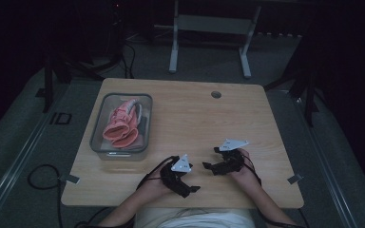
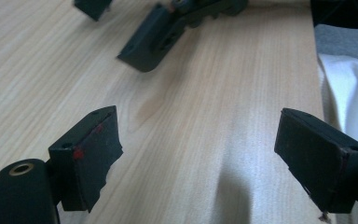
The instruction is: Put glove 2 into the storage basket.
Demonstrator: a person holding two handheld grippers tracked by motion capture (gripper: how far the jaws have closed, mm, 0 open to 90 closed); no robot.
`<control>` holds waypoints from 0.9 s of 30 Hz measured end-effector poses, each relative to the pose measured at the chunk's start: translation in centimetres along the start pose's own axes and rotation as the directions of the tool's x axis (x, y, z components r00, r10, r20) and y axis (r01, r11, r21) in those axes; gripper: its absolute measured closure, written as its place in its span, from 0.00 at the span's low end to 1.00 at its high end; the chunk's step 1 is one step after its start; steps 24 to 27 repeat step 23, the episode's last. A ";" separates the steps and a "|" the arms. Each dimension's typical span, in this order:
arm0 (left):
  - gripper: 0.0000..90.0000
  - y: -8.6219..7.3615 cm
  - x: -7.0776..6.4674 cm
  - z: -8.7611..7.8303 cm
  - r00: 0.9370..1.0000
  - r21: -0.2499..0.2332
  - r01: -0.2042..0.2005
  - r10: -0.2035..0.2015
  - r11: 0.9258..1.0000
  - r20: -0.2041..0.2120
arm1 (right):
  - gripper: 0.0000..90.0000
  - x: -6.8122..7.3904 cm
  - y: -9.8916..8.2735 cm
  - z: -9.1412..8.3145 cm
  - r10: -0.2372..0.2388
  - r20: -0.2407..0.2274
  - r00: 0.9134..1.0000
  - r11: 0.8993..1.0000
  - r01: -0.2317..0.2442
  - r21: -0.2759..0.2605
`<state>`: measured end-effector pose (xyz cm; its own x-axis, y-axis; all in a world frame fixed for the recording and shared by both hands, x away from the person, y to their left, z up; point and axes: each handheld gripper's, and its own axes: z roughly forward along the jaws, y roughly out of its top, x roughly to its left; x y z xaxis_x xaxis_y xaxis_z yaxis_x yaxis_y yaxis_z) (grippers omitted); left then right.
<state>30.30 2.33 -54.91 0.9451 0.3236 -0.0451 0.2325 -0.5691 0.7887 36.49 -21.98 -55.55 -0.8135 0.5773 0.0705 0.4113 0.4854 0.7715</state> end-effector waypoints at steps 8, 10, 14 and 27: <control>0.15 -0.5 -0.3 -0.3 1.000 -0.012 -0.026 0.026 1.000 -0.013 | 0.16 0.3 -0.9 -1.1 -0.022 0.013 1.000 0.999 0.022 -0.032; 0.15 -0.5 -0.2 -0.3 1.000 -0.007 -0.022 0.022 1.000 -0.008 | 0.16 0.4 -0.9 -1.0 -0.032 0.022 0.999 0.999 0.033 -0.034; 0.15 -0.6 -0.1 -0.6 1.000 -0.024 -0.015 0.015 1.000 -0.014 | 0.16 0.4 -0.9 -0.8 -0.049 0.028 0.998 0.998 0.050 -0.032; 0.15 -0.6 0.0 -0.6 1.000 -0.026 -0.011 0.010 1.000 -0.015 | 0.16 0.3 -0.9 -0.9 -0.052 0.039 0.998 0.998 0.053 -0.037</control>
